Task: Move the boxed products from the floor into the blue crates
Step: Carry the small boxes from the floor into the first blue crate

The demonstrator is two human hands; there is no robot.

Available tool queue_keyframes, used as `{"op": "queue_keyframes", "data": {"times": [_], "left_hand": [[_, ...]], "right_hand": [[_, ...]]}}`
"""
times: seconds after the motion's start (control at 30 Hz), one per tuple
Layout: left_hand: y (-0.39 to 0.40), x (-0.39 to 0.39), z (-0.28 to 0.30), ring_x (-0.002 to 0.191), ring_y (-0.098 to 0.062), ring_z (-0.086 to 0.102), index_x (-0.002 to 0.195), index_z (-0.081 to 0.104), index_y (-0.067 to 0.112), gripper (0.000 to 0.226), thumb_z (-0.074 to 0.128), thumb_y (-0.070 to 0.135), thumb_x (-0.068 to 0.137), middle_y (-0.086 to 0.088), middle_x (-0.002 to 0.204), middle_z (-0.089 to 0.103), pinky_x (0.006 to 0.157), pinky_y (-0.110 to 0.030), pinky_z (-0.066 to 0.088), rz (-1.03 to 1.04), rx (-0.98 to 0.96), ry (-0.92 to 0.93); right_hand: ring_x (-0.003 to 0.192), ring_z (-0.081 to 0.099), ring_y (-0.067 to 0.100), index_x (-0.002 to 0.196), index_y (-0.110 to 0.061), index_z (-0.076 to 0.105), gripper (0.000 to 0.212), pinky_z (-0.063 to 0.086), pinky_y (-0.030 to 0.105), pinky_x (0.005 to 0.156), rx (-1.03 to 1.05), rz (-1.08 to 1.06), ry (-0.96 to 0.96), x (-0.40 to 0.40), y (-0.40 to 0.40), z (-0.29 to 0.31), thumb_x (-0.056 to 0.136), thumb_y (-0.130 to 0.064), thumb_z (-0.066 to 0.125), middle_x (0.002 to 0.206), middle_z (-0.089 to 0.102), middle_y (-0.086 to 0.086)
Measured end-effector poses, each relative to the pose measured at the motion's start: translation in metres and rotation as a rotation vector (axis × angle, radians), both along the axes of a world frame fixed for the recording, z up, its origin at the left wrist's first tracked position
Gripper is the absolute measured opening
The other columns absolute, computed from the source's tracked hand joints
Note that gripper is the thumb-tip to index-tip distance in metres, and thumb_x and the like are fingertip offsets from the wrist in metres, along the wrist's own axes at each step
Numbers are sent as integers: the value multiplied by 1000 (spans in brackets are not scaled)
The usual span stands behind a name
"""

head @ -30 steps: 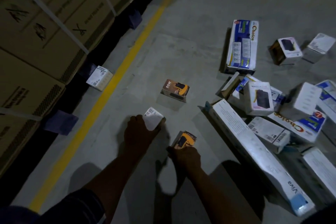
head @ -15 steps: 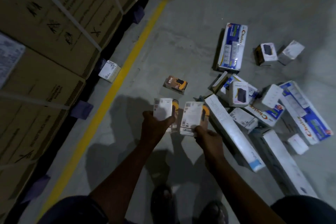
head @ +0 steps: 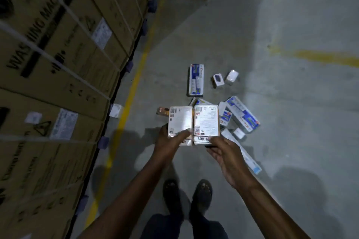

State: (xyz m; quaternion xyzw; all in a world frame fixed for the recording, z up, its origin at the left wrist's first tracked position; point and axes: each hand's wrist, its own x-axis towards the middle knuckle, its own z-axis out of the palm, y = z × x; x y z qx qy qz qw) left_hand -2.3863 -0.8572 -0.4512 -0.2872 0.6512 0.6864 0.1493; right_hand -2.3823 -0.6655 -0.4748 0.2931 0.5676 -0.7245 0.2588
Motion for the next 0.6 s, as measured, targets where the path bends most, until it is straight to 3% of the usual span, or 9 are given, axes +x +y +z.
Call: {"op": "queue_keyframes", "data": {"times": [0.07,0.17,0.27,0.4,0.6], "left_hand": [[6,10,37,103,-27,75,125,69,9,32,69,9,93,-10,115,78,84,-36,61,-47,82,-26],[12,20,73,96,-27,74,118,71,5,28,63,10,91,-13,111,78,71,-27,57,-84,127,-73],[26,36,107,89,-26,74,111,71,1,25,66,8,88,-17,107,78,79,-34,56,-117,212,-113],[39,57,125,88,-28,68,118,72,1,49,80,25,76,-19,112,76,81,-35,50,-293,264,-103],[65,96,140,102,-32,75,119,73,15,28,74,24,92,-10,108,79,89,-39,56,-482,221,-165]], "right_hand": [[120,66,38,117,1,71,23,48,45,111,-18,-53,13,11,11,41,96,-7,64,115,76,17],[109,71,28,114,-4,73,20,52,38,103,-16,-81,28,27,26,85,97,-8,65,114,77,14],[103,71,25,114,-3,74,20,52,37,103,-42,-210,42,59,43,128,96,-9,66,114,77,17],[112,71,32,119,-2,71,29,50,42,109,-20,-392,25,108,55,160,93,-14,71,113,77,15],[109,72,27,118,-11,71,33,54,35,99,-36,-738,-3,197,55,186,89,-24,77,111,79,9]]}}
